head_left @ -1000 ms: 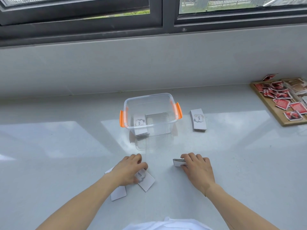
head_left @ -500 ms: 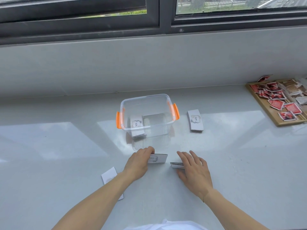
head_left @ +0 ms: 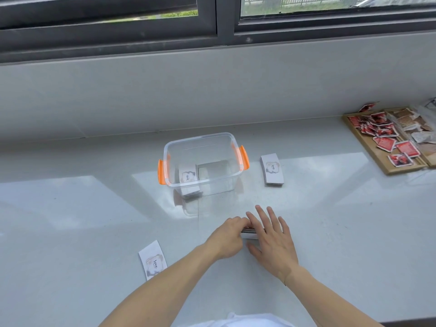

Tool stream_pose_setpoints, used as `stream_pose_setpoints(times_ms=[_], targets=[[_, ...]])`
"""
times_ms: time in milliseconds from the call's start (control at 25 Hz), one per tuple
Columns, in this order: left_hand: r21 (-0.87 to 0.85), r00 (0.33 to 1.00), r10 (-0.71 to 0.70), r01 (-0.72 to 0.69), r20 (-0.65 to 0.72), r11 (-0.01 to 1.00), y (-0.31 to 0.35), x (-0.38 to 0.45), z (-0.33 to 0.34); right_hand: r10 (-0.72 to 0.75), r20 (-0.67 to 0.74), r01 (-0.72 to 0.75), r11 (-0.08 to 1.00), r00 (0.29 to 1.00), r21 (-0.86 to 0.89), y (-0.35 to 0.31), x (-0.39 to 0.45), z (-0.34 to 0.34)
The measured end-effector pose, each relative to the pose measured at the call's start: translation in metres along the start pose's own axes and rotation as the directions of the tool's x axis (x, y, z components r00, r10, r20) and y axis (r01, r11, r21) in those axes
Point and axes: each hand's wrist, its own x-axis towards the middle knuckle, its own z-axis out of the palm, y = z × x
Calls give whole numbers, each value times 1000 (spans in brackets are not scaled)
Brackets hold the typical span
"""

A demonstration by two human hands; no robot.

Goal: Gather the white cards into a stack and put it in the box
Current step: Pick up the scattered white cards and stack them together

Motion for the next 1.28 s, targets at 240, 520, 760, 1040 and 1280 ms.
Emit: stream_pose_setpoints(times_ms=[240,520,760,1040,1280], targets=[[-182,998,-64,60,-16,982,12,4,9,4,-18,-4,1000,1000,9,-2,-2,0],[-211,995,-93,83,-36,974,26,11,17,13,6,-13,999,1000,30,-1,-1,-1],[-352,960,-238,173,-151,920,-2,-2,2,15,-11,-15,1000,1000,7,-3,4,-4],[400,990,-136,113,29,909,-91,-74,-63,-3,-35,3,1000,999,4,2,8,1],[709,958,-151,-70,244,702,-132,-126,-95,12,-8,-12,1000,1000,1,2,9,3]])
